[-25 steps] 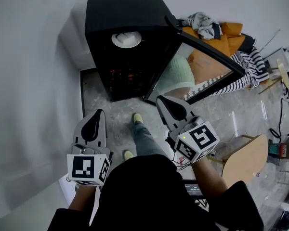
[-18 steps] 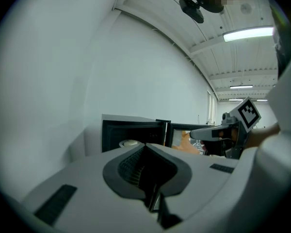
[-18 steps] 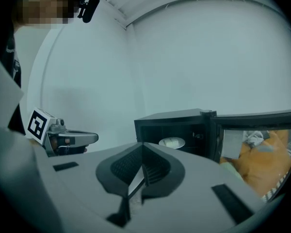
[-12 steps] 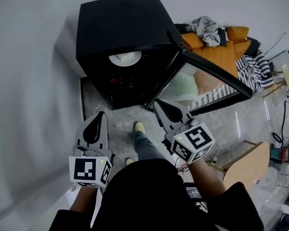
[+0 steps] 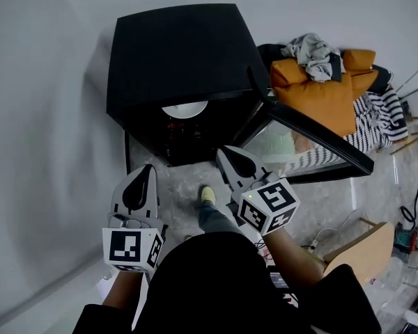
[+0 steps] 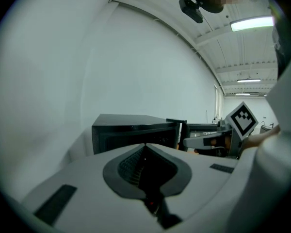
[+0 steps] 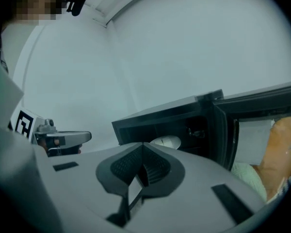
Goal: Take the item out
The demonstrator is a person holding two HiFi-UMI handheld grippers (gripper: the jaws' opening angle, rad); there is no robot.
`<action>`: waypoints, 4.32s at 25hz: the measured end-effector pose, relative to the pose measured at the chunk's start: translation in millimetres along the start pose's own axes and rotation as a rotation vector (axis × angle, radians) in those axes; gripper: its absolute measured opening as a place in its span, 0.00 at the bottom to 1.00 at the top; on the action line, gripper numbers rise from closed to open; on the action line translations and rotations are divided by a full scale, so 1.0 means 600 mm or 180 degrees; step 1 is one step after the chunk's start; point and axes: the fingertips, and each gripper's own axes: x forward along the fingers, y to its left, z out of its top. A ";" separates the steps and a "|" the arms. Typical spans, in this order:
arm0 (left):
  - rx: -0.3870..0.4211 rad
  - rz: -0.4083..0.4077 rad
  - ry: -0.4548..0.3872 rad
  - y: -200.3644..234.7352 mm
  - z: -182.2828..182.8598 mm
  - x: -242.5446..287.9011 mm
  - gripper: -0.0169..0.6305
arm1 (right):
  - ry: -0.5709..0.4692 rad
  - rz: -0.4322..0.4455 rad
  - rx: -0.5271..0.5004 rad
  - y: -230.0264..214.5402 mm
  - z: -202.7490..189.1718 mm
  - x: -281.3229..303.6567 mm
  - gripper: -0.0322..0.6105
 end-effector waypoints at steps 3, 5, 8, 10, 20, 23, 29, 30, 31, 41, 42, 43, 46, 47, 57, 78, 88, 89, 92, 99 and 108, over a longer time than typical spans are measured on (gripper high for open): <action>0.0036 0.0047 0.0022 -0.001 0.008 0.023 0.04 | 0.0011 0.0005 0.0202 -0.024 -0.002 0.020 0.06; 0.0063 0.0080 0.0041 -0.001 0.012 0.038 0.04 | 0.0016 0.0012 0.0293 -0.037 -0.001 0.033 0.06; 0.0097 0.0134 0.0084 -0.003 0.014 0.056 0.04 | 0.0040 0.0030 0.0382 -0.051 -0.003 0.051 0.06; 0.0097 0.0171 0.0109 -0.002 0.013 0.066 0.04 | 0.0059 0.0054 0.0435 -0.058 -0.005 0.063 0.06; 0.0041 0.0204 0.0223 0.004 0.014 0.116 0.04 | 0.0168 0.0090 0.0706 -0.086 -0.021 0.110 0.07; 0.0056 0.0153 0.0247 0.006 0.014 0.126 0.04 | 0.0217 0.0067 0.0759 -0.090 -0.028 0.119 0.10; 0.0081 0.0052 0.0227 0.026 0.018 0.134 0.04 | 0.0265 -0.0040 0.0830 -0.090 -0.038 0.137 0.16; 0.0084 0.0033 0.0231 0.030 0.019 0.134 0.04 | 0.0277 -0.0060 0.0854 -0.090 -0.040 0.140 0.17; 0.0089 0.0016 0.0235 0.035 0.020 0.133 0.04 | 0.0290 -0.0076 0.0884 -0.089 -0.042 0.143 0.18; 0.0060 -0.0080 0.0281 0.078 0.008 0.128 0.04 | 0.0333 -0.0188 0.1320 -0.094 -0.076 0.185 0.25; 0.0055 -0.0076 0.0291 0.083 0.006 0.126 0.04 | 0.0334 -0.0195 0.1378 -0.095 -0.079 0.190 0.25; 0.0051 -0.0073 0.0304 0.087 0.003 0.125 0.04 | 0.0339 -0.0199 0.1438 -0.097 -0.082 0.195 0.25; 0.0051 -0.0068 0.0340 0.095 -0.005 0.122 0.04 | 0.0369 -0.0216 0.1621 -0.106 -0.096 0.212 0.27; 0.0053 -0.0064 0.0348 0.098 -0.006 0.120 0.04 | 0.0377 -0.0225 0.1684 -0.109 -0.100 0.217 0.27; -0.0010 0.0121 0.0394 0.134 -0.011 0.099 0.04 | 0.0291 -0.0194 0.2236 -0.128 -0.114 0.262 0.29; -0.0061 0.0398 0.0414 0.191 -0.016 0.073 0.04 | 0.0223 -0.0031 0.2758 -0.134 -0.114 0.326 0.28; -0.0061 0.0442 0.0392 0.201 -0.013 0.064 0.04 | 0.0106 -0.0074 0.2979 -0.138 -0.120 0.321 0.18; -0.0059 0.0445 0.0396 0.202 -0.013 0.063 0.04 | 0.0099 -0.0075 0.3015 -0.138 -0.120 0.322 0.17; -0.0054 0.0453 0.0391 0.206 -0.017 0.061 0.04 | 0.0070 -0.0080 0.3151 -0.140 -0.121 0.321 0.16; -0.0010 0.0397 0.0392 0.194 -0.017 0.057 0.04 | 0.0078 -0.0080 0.3173 -0.138 -0.124 0.303 0.13; -0.0015 0.0364 0.0323 0.177 -0.013 0.051 0.04 | 0.0062 -0.0006 0.3298 -0.132 -0.124 0.278 0.09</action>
